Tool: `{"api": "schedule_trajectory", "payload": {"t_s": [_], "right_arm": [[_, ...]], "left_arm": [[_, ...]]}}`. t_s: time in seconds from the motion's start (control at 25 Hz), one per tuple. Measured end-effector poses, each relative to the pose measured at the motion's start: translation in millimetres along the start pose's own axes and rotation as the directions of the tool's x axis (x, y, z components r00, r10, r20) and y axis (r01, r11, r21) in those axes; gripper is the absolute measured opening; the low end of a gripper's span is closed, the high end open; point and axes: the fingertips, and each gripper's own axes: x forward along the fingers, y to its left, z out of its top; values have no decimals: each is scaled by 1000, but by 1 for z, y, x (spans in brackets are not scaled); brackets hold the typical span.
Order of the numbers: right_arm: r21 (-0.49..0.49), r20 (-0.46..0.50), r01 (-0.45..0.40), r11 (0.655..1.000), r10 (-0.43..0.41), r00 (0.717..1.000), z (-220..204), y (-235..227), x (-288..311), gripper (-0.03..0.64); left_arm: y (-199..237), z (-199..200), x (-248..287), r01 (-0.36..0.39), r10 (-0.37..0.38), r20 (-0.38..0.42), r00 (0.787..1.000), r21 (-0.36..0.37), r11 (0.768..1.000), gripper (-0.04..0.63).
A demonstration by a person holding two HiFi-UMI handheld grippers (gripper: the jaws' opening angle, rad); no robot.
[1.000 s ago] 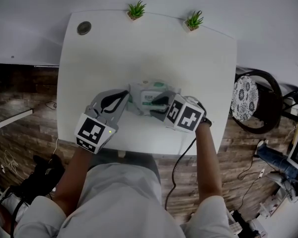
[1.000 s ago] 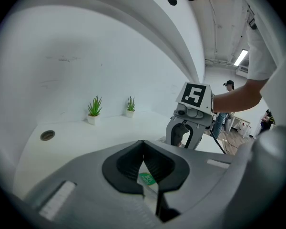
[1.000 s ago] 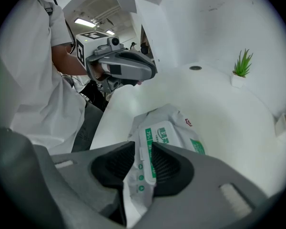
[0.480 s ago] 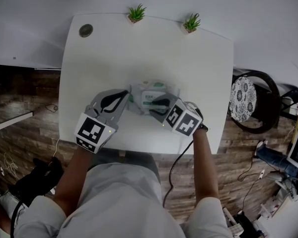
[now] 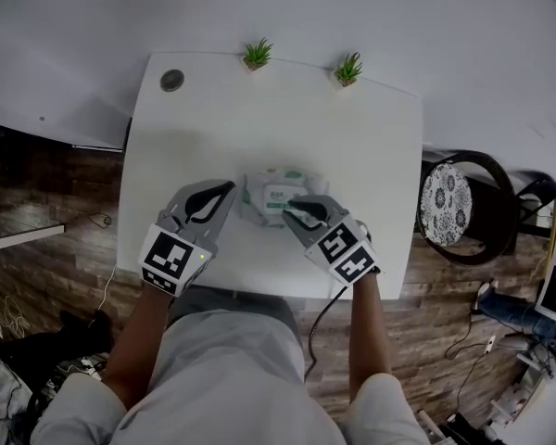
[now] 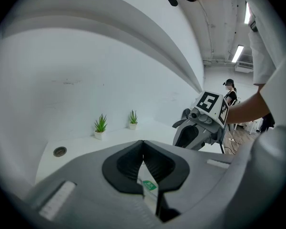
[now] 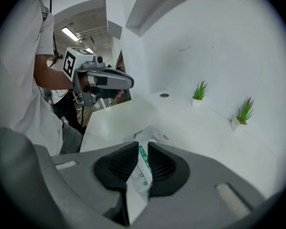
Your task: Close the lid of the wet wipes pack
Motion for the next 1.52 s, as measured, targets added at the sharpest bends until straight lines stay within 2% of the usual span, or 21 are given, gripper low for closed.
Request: {"api": "schedule_trajectory", "payload": {"t_s": [0.2, 0.44, 0.64, 0.84, 0.96, 1.2, 1.52], "right_arm": [[46, 97, 106, 993, -110, 989, 17, -4, -22, 14], [74, 194, 240, 968, -250, 949, 34, -6, -49, 5], [190, 269, 354, 916, -395, 878, 42, -8, -82, 5], [330, 339, 435, 838, -535, 774, 52, -6, -122, 5], [365, 349, 484, 796, -599, 721, 56, 2, -140, 5], [409, 339, 531, 742, -664, 667, 57, 24, -158, 5], [437, 356, 576, 691, -721, 595, 60, 46, -186, 5]], "left_arm": [[-4, 10, -16, -36, 36, 31, 999, -2, 999, 6], [-7, 25, -31, -67, 65, 78, 995, 14, 998, 6], [-9, 41, -45, -64, 60, 114, 992, 37, 997, 6], [-5, 54, -64, -63, 54, 150, 987, 55, 997, 7], [-1, 63, -79, -69, 57, 178, 982, 65, 996, 6], [7, 80, -110, -96, 76, 247, 966, 70, 993, 6], [16, 95, -149, -148, 119, 311, 943, 72, 986, 6]]}}
